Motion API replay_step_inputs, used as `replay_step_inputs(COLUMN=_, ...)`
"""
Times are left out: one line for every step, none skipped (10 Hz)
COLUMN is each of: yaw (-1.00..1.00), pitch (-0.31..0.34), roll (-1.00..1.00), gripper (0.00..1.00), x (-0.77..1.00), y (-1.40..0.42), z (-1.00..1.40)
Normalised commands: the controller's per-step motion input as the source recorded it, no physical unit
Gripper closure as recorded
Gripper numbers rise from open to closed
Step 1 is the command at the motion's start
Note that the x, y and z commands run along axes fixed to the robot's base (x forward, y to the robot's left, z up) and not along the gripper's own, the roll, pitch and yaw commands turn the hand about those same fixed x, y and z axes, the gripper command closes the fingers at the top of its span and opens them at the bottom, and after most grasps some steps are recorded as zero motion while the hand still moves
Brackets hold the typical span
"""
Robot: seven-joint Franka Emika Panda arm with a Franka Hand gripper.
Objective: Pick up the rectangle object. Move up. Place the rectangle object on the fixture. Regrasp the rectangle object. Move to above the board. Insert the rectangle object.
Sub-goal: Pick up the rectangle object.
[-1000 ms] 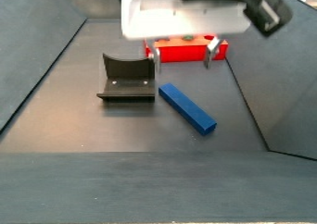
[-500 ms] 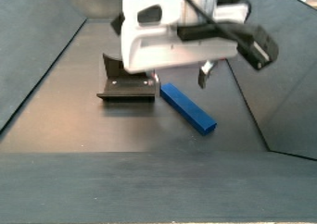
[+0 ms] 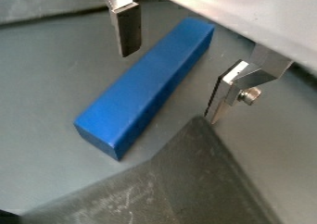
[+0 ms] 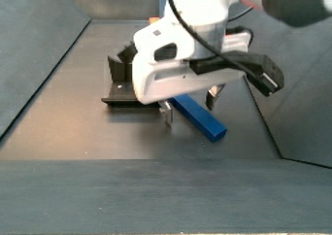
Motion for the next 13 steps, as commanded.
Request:
replay_step_inputs(yaw=0.12, pitch=-0.166, roll=-0.14, gripper=0.0, x=-0.17, y=0.01, z=-0.23)
replay_step_inputs(yaw=0.01, pitch=-0.1, roll=-0.08, gripper=0.0, x=-0.09, y=0.0, z=-0.04)
replay_step_inputs(yaw=0.01, pitch=-0.006, roll=0.0, gripper=0.0, x=0.0, y=0.0, z=0.0)
replay_step_inputs(yaw=0.0, pitch=0.0, roll=0.0, gripper=1.0, x=0.0, y=0.0, z=0.0)
replay_step_inputs(yaw=0.0, pitch=0.0, roll=0.0, gripper=1.0, x=0.0, y=0.0, z=0.0)
replay_step_inputs(yaw=0.0, pitch=0.0, roll=0.0, gripper=1.0, x=0.0, y=0.0, z=0.0)
replay_step_inputs(yaw=0.0, pitch=0.0, roll=0.0, gripper=1.0, x=0.0, y=0.0, z=0.0)
replay_step_inputs(yaw=0.0, pitch=0.0, roll=0.0, gripper=1.0, x=0.0, y=0.0, z=0.0)
replay_step_inputs(yaw=0.0, pitch=0.0, roll=0.0, gripper=1.0, x=0.0, y=0.0, z=0.0)
replay_step_inputs(yaw=0.0, pitch=0.0, roll=0.0, gripper=1.0, x=0.0, y=0.0, z=0.0)
replay_step_inputs(yaw=0.0, pitch=0.0, roll=0.0, gripper=1.0, x=0.0, y=0.0, z=0.0)
replay_step_inputs(yaw=0.0, pitch=0.0, roll=0.0, gripper=1.0, x=0.0, y=0.0, z=0.0)
replay_step_inputs(yaw=0.0, pitch=0.0, roll=0.0, gripper=1.0, x=0.0, y=0.0, z=0.0)
